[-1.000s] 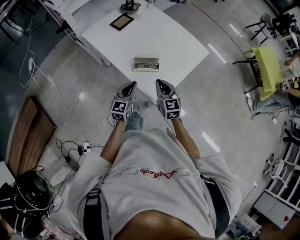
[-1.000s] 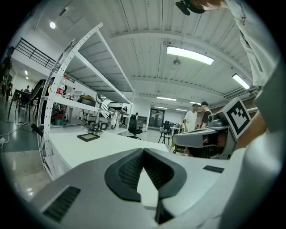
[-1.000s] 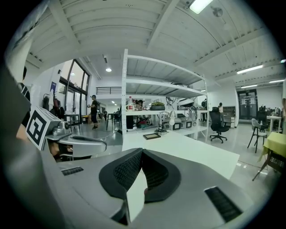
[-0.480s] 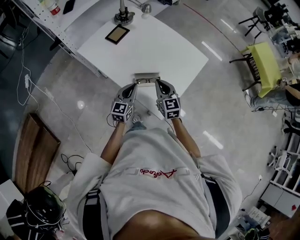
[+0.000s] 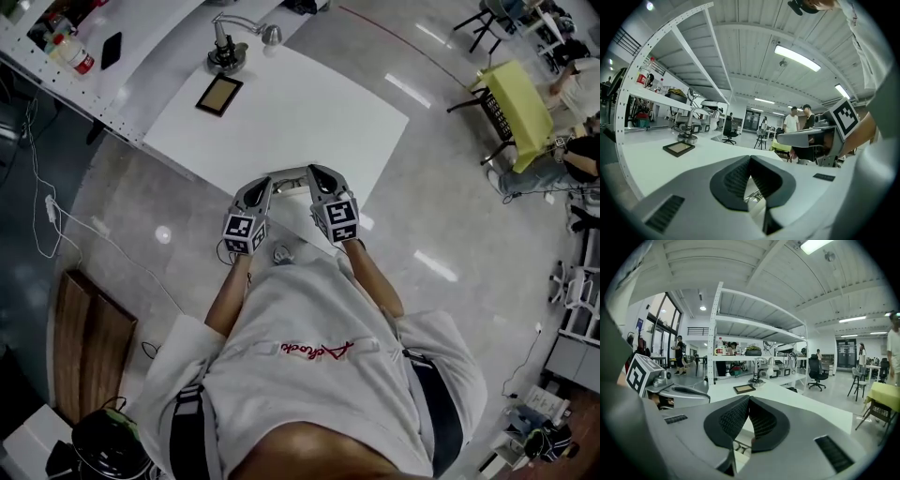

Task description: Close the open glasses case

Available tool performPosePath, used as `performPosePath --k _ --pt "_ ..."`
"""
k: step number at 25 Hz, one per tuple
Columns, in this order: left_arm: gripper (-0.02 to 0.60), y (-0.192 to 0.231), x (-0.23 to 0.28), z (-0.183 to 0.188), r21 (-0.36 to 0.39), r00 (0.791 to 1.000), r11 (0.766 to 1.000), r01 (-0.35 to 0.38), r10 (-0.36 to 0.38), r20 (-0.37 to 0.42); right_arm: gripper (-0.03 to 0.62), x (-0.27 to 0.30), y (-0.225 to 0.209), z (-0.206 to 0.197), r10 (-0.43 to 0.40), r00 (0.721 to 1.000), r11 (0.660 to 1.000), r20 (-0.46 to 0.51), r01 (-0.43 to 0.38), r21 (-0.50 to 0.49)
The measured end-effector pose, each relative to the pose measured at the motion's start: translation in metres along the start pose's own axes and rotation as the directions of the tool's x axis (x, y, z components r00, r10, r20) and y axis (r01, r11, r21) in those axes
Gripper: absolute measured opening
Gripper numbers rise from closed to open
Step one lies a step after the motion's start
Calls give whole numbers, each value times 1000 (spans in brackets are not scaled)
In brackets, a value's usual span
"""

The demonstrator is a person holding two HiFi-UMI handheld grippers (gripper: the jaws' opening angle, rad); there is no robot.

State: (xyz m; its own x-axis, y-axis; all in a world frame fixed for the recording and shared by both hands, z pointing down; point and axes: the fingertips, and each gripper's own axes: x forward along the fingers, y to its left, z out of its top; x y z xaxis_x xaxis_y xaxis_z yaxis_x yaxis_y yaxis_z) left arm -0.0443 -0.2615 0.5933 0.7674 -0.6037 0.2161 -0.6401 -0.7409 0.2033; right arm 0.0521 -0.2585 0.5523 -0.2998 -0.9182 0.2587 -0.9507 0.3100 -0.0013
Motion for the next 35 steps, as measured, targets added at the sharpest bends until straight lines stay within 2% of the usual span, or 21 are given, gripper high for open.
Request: performPosePath --k 7,11,19,25,35 --pt "20 -12 22 -7 -13 999 999 49 -49 -16 14 -2 -16 -11 -35 999 999 -15 35 15" --pt "20 -20 29 -11 -21 998 999 49 -50 -33 14 -6 -22 -16 -20 1000 999 -21 21 29" --pt "20 -20 38 -8 -28 998 998 -61 60 -30 14 3 -39 -12 74 997 997 -11 -73 24" --pt "20 -19 32 -12 -50 985 984 -172 170 -33 14 3 -44 -15 153 988 988 -26 -152 16" --pt "20 -21 22 -22 -66 973 972 -226 221 -66 14 4 -42 -26 202 978 979 -48 -201 38"
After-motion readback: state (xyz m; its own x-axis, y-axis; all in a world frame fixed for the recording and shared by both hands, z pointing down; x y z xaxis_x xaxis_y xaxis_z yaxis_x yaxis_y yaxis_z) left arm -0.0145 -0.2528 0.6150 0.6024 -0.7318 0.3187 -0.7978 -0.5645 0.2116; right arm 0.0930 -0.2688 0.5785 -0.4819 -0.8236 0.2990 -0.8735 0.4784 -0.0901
